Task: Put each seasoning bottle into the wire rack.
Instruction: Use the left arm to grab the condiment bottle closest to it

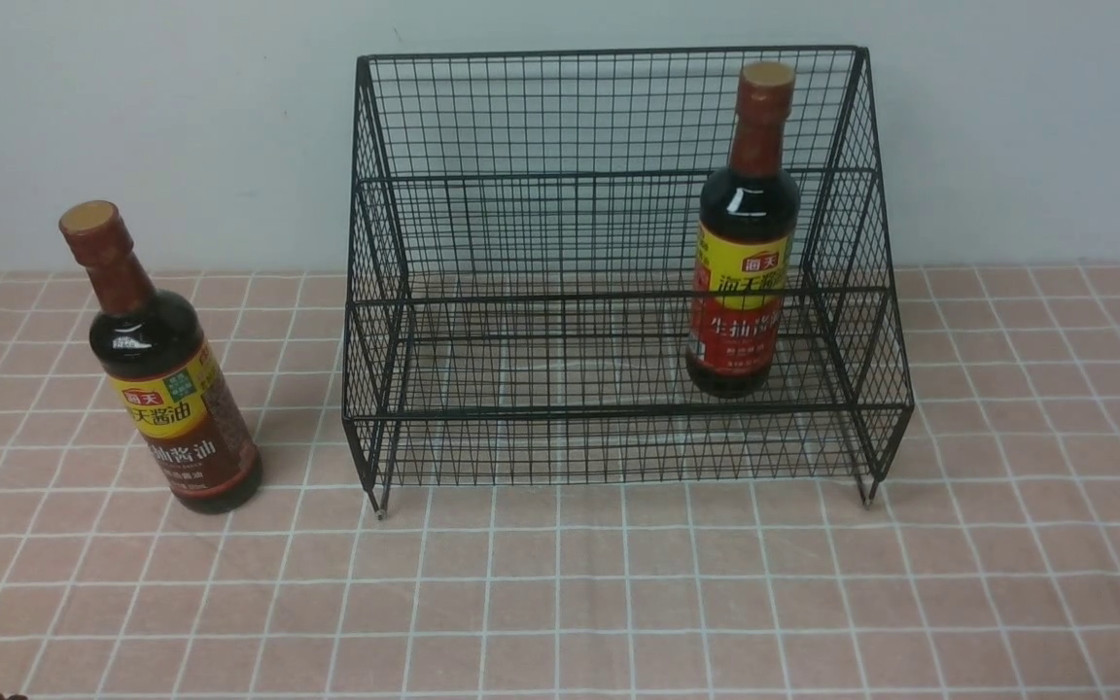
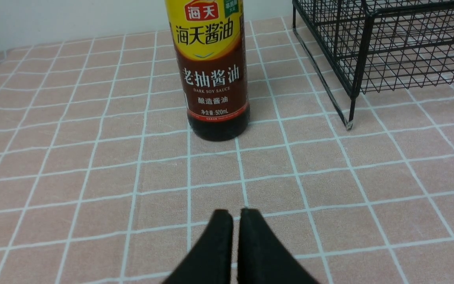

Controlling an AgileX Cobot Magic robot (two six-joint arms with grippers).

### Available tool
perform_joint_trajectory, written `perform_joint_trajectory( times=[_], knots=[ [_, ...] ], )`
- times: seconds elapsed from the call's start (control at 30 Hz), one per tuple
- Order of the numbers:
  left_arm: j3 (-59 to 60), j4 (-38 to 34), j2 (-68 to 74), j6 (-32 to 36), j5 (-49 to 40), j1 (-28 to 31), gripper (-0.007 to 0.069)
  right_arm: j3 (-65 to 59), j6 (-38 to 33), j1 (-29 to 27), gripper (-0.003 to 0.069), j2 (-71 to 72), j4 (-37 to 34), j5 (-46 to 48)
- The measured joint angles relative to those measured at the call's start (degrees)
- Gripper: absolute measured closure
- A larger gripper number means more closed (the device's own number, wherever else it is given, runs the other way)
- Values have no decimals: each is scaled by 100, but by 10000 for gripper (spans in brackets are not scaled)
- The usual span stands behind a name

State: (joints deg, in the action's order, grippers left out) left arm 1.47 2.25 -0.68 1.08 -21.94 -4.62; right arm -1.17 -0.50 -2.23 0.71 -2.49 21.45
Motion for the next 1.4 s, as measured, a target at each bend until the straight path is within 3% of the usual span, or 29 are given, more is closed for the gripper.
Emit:
perform_joint_trajectory(
  times=[0.9, 1.03, 1.4],
  knots=[
    [18, 15, 0, 119, 218, 0, 617, 0, 0, 0, 673, 0, 0, 0],
    [18, -633, 0, -108, 1689, 0, 617, 0, 0, 0, 673, 0, 0, 0],
    [-38, -1021, 215, -191, 4926, 0, 617, 0, 0, 0, 673, 0, 0, 0]
  ],
)
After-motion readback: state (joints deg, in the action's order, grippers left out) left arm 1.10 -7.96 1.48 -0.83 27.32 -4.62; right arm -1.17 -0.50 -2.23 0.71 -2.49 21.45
